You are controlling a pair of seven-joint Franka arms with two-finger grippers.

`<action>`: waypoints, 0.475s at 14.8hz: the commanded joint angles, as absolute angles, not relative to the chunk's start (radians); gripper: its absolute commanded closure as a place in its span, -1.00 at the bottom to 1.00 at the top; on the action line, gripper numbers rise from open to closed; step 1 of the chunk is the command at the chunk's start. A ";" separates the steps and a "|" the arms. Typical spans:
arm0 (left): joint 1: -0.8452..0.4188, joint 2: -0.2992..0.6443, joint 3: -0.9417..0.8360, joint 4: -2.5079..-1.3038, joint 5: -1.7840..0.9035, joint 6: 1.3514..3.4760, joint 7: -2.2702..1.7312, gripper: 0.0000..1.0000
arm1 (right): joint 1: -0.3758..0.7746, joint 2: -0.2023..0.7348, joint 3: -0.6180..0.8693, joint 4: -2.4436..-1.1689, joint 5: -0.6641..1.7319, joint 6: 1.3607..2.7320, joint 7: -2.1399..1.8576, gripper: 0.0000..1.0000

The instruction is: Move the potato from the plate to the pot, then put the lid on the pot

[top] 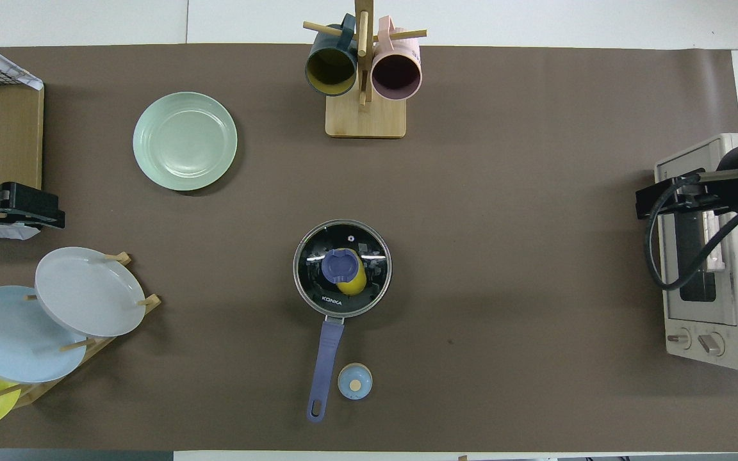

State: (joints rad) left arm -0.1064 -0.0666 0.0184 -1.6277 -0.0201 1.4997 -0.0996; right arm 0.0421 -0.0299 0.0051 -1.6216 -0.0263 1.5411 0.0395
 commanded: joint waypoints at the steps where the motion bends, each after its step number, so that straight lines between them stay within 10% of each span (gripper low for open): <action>1: -0.097 -0.081 0.011 -1.644 -0.008 1.516 -0.110 -1.00 | 0.026 -0.044 -0.034 -1.624 -0.011 1.542 0.006 -1.00; 7: -0.097 -0.081 0.011 -1.644 -0.008 1.516 -0.110 -1.00 | 0.023 -0.048 -0.055 -1.631 -0.012 1.528 -0.032 -1.00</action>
State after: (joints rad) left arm -0.1064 -0.0666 0.0184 -1.6277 -0.0201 1.4997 -0.0996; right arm 0.0346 -0.0317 -0.0659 -1.6206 -0.0246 1.5360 -0.0093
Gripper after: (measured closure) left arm 0.000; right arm 0.000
